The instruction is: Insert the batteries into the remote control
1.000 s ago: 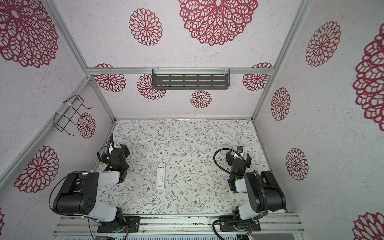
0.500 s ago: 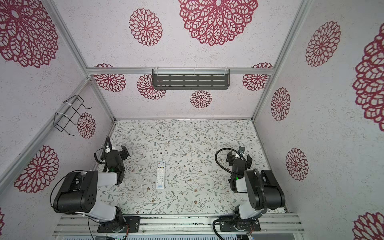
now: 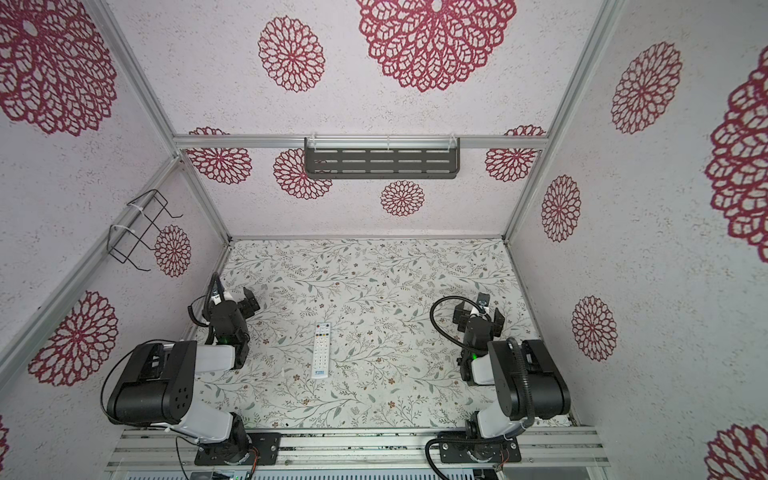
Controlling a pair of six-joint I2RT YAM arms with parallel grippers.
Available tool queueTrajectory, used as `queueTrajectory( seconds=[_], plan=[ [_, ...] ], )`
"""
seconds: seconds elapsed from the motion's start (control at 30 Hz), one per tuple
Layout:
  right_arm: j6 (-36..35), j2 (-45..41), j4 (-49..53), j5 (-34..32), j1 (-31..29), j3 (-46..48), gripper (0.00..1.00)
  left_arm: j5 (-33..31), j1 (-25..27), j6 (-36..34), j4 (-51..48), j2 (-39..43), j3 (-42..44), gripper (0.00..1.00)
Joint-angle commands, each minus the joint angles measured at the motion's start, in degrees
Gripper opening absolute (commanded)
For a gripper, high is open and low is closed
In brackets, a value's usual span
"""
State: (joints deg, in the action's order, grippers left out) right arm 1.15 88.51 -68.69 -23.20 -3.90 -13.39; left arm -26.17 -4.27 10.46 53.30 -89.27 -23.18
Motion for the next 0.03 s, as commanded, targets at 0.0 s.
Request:
queueTrajectory(
  seconds=[0.0],
  plan=[
    [0.9, -0.2, -2.5, 0.2, 0.1, -0.3, 0.99, 0.5, 0.1, -1.5, 1.6, -0.6, 0.4, 0.98]
  ],
)
